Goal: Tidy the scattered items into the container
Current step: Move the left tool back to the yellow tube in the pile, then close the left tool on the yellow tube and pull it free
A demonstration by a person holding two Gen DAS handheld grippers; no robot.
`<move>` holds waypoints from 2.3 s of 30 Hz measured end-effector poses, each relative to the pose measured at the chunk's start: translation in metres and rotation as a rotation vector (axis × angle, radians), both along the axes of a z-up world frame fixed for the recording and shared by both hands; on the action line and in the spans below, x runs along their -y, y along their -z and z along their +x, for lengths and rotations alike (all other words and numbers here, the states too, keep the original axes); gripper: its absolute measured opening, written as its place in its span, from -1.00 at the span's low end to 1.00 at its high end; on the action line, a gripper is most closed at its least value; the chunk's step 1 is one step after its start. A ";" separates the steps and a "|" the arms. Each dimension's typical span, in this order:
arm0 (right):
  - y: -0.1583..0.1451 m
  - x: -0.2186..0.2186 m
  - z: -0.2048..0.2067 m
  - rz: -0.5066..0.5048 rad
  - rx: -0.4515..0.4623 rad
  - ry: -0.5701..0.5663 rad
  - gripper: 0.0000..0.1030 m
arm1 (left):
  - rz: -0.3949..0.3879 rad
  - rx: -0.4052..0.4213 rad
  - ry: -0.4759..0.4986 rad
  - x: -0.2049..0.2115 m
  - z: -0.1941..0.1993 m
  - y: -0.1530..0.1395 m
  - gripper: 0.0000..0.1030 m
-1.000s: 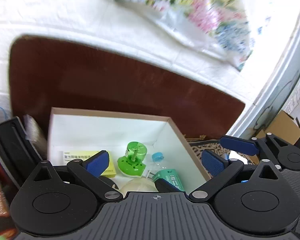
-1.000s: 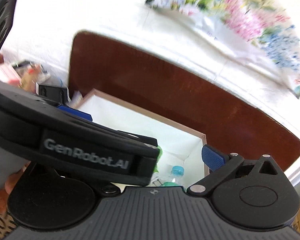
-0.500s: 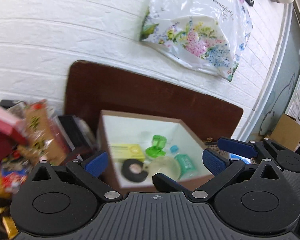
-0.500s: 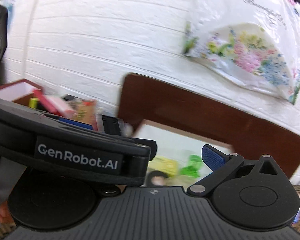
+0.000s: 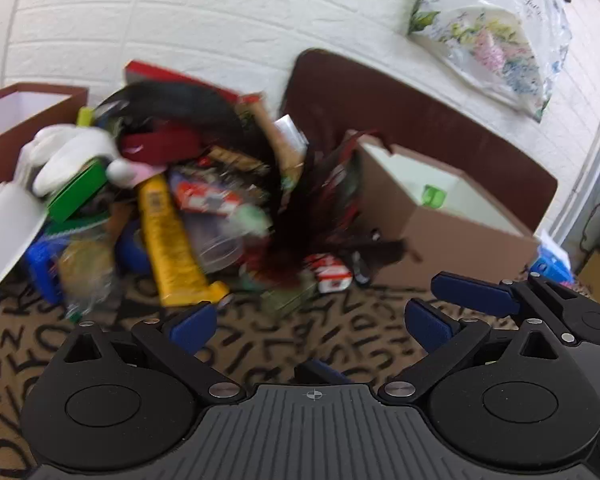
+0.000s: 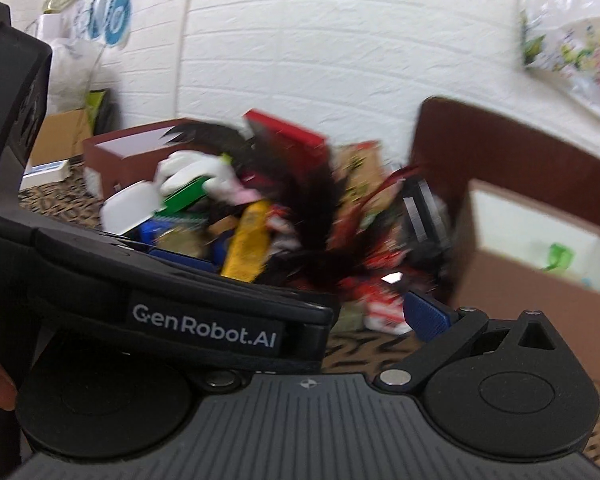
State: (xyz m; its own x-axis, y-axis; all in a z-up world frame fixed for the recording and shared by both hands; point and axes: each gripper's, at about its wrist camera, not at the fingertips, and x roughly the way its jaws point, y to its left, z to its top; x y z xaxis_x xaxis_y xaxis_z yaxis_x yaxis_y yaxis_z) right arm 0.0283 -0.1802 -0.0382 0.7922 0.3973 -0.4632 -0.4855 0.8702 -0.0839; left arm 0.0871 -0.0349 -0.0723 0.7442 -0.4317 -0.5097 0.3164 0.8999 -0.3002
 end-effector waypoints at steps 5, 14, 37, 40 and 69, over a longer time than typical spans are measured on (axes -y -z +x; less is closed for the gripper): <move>0.026 -0.029 0.005 -0.012 -0.077 -0.012 0.99 | -0.021 -0.054 -0.082 -0.037 0.013 0.013 1.00; 0.050 -0.052 0.022 -0.015 -0.142 -0.052 0.96 | -0.049 -0.081 -0.107 -0.069 0.035 0.026 0.94; 0.063 -0.081 0.071 -0.069 -0.140 -0.051 0.16 | -0.188 -0.156 -0.038 -0.081 0.092 0.041 0.30; 0.063 -0.083 0.078 -0.074 -0.128 -0.047 0.13 | -0.181 -0.134 -0.050 -0.076 0.095 0.036 0.31; 0.053 -0.092 0.067 -0.108 -0.105 -0.106 -0.38 | -0.209 -0.235 -0.064 -0.087 0.097 0.057 -0.58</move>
